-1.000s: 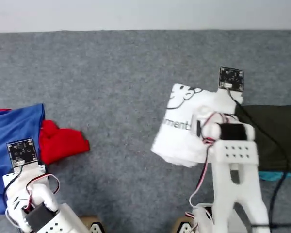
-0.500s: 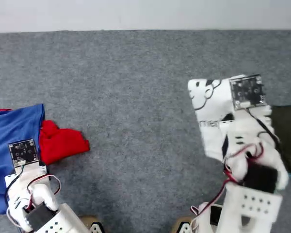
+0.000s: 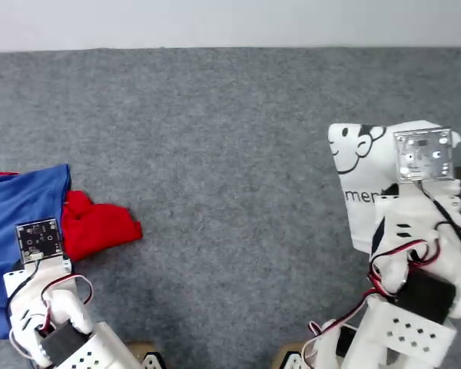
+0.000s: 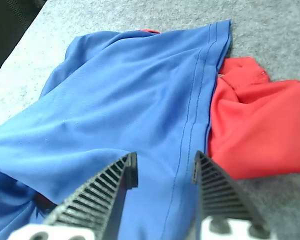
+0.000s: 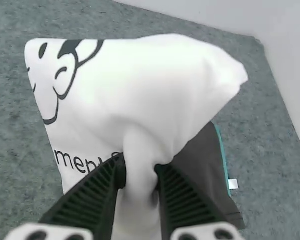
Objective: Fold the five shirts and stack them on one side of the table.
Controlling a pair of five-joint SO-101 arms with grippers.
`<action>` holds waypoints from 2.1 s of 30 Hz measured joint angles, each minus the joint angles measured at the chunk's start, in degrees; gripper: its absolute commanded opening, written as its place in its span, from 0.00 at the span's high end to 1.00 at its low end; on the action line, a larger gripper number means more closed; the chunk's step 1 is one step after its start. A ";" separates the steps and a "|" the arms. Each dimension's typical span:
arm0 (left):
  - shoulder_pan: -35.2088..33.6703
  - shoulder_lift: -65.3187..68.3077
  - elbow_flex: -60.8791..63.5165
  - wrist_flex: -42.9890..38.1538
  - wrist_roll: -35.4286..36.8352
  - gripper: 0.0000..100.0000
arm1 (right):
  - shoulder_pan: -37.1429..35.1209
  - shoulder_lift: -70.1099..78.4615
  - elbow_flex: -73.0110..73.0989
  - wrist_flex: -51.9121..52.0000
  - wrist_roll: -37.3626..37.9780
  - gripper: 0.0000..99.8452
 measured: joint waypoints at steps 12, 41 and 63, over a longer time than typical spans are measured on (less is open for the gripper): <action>0.00 0.00 0.00 0.00 0.00 0.81 | 9.85 15.12 0.00 -11.16 2.46 0.99; 0.00 0.00 0.00 0.00 0.00 0.81 | 19.69 58.64 -38.59 -1.58 2.02 0.86; 0.00 0.00 0.00 0.00 0.00 0.81 | 2.29 59.34 -15.30 3.25 1.76 0.99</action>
